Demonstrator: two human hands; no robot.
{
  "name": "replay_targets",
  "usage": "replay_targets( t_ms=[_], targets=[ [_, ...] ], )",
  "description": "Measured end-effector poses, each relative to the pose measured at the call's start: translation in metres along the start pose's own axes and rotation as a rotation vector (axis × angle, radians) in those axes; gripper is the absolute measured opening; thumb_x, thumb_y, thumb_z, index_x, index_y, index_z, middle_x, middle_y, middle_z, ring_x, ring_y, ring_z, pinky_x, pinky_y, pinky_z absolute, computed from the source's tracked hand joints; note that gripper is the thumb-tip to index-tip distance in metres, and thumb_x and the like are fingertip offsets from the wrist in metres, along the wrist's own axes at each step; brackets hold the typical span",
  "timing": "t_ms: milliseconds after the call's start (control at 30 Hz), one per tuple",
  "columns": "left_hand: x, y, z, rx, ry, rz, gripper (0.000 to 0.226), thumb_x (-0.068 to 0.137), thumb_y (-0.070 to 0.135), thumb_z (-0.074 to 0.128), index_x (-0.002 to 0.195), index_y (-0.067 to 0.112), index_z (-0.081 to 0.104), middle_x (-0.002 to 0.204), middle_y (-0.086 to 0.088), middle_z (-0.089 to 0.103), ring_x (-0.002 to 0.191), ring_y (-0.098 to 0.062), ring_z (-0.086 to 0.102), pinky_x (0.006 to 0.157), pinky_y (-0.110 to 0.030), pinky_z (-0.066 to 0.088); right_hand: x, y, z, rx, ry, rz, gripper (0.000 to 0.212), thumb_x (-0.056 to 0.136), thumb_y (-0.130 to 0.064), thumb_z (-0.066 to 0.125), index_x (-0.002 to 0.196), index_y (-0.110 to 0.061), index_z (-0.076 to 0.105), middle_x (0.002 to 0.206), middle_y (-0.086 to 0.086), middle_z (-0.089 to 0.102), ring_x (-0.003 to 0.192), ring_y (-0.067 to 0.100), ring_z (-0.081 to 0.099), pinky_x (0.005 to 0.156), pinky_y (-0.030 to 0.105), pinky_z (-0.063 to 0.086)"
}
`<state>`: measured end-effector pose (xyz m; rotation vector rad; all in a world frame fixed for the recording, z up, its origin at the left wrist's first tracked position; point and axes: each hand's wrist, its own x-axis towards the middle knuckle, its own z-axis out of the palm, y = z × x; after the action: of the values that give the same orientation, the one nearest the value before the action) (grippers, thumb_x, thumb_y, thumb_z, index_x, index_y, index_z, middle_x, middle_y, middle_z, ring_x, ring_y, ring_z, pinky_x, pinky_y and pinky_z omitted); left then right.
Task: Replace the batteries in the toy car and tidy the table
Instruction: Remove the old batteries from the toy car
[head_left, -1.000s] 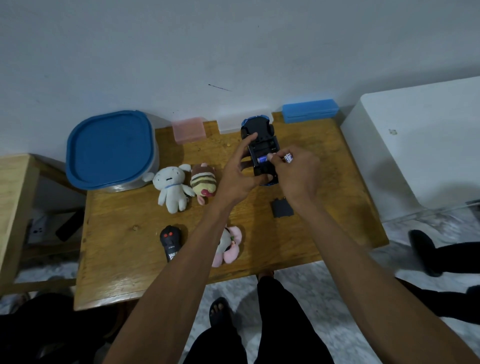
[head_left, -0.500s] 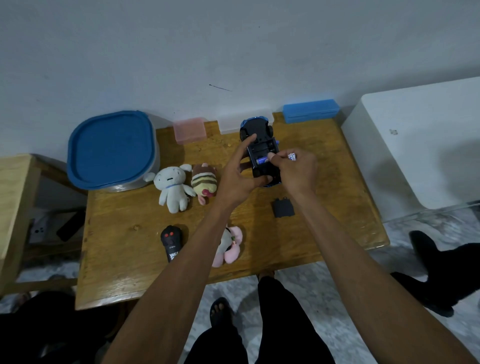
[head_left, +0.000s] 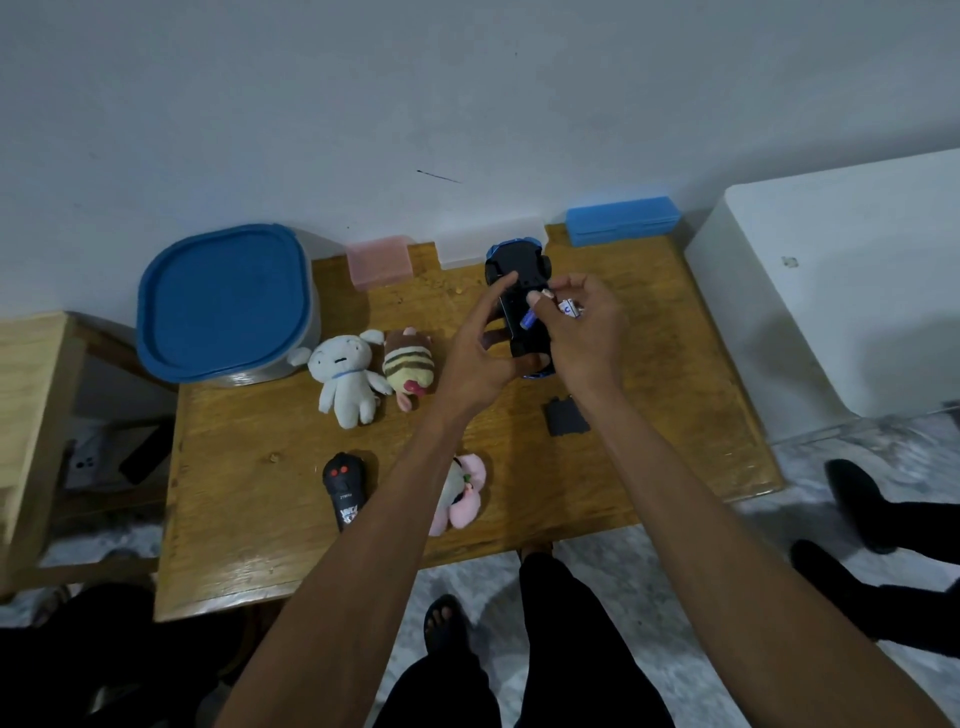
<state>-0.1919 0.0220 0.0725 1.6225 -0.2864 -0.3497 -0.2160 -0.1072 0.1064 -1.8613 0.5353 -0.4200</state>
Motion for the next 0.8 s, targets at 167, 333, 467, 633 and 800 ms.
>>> replay_targets(
  t_ms=[167,333,467,633,800],
  targets=[
    [0.0,-0.004,-0.002,0.023,0.001,-0.022,0.095,0.076,0.002,0.086,0.153,0.028,0.039,0.148,-0.007,0.049,0.114,-0.012,0.064,0.083,-0.036,0.062,0.012,-0.005,-0.007,0.009,0.011,0.013,0.019,0.098,-0.016,0.057,0.108,-0.017,0.073,0.095,-0.011,0.069,0.086,-0.003,0.064,0.069,0.01,0.05],
    [0.004,-0.017,-0.006,0.095,-0.028,-0.09,0.099,0.073,0.009,0.089,0.152,0.039,0.038,0.149,-0.002,0.05,0.128,-0.022,0.055,0.094,-0.052,0.057,0.024,0.001,-0.018,-0.058,-0.006,0.005,0.029,0.106,-0.025,0.044,0.103,-0.016,0.072,0.094,-0.002,0.068,0.073,-0.006,0.054,0.062,0.006,0.04],
    [0.007,-0.027,-0.006,0.106,-0.076,-0.221,0.105,0.072,-0.002,0.086,0.154,0.036,0.033,0.15,-0.007,0.047,0.132,-0.023,0.05,0.088,-0.03,0.06,0.031,0.012,-0.025,-0.131,-0.052,0.021,0.033,0.107,-0.039,0.043,0.1,-0.019,0.068,0.075,-0.006,0.062,0.056,0.001,0.052,0.053,0.011,0.041],
    [0.012,-0.042,-0.003,0.159,-0.128,-0.372,0.111,0.071,-0.007,0.085,0.155,0.037,0.028,0.147,-0.011,0.045,0.132,-0.031,0.051,0.098,-0.05,0.056,0.04,0.029,-0.031,0.011,-0.114,0.145,0.024,0.106,-0.027,0.049,0.11,-0.011,0.066,0.083,-0.004,0.066,0.052,0.011,0.063,0.049,0.029,0.056],
    [0.016,-0.053,0.0,0.203,-0.128,-0.453,0.115,0.069,-0.008,0.086,0.155,0.042,0.027,0.149,-0.01,0.044,0.135,-0.033,0.049,0.102,-0.058,0.051,0.051,0.048,-0.034,-0.028,-0.126,0.162,0.016,0.105,-0.022,0.053,0.111,-0.017,0.067,0.091,-0.005,0.063,0.053,0.005,0.057,0.045,0.015,0.043]
  ],
)
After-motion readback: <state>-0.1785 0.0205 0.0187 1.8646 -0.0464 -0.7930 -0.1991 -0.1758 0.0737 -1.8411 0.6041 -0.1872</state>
